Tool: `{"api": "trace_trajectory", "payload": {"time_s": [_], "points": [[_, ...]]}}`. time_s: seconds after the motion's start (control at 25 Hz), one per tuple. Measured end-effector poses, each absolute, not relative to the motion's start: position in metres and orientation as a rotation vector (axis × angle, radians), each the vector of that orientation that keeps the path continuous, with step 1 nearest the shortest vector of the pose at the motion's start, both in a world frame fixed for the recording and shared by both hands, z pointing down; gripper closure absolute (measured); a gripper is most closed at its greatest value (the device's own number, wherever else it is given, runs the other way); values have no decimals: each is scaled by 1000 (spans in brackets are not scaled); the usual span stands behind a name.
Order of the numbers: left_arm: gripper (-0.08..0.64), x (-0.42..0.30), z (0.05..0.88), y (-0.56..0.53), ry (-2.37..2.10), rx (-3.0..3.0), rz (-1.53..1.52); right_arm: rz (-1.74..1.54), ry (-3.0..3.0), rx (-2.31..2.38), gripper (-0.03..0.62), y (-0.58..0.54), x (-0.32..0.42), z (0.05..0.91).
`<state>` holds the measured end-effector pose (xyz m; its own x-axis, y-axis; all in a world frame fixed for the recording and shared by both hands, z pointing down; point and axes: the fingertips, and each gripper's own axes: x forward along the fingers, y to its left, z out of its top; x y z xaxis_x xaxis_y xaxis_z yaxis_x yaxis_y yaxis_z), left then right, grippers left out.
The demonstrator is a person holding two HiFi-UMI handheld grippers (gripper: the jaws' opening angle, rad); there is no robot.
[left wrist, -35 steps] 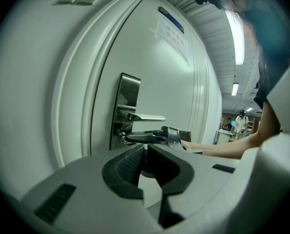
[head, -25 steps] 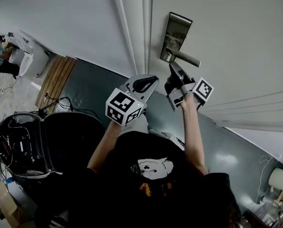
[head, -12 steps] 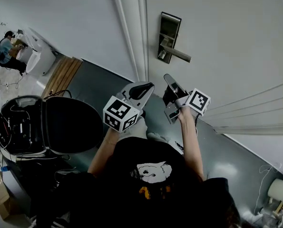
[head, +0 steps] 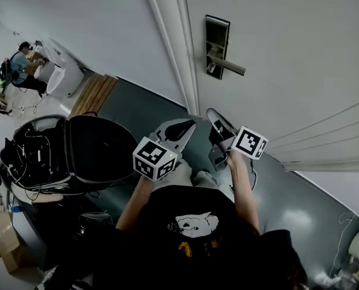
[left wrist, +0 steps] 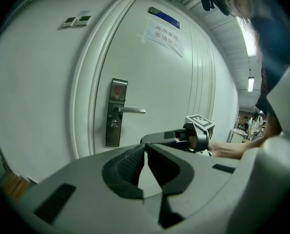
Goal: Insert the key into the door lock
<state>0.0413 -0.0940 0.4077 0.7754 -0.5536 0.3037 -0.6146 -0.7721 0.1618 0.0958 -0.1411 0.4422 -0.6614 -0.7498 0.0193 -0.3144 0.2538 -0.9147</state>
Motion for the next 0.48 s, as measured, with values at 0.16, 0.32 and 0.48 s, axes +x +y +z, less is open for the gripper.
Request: {"api": "trace_trajectory", "payload": {"time_s": [0.16,0.32,0.48], "points": [[535,34,415,-86,-892,2696,362,-1416,2102,-986,568,-127,90,452],[535,25,420,-82,-876,2681,353,-1422,2127,-1031,568,-115,84,459],[535,12,420,-72,-837,2688,339,-1434,2121,-1058,568,-99,70,462]]}}
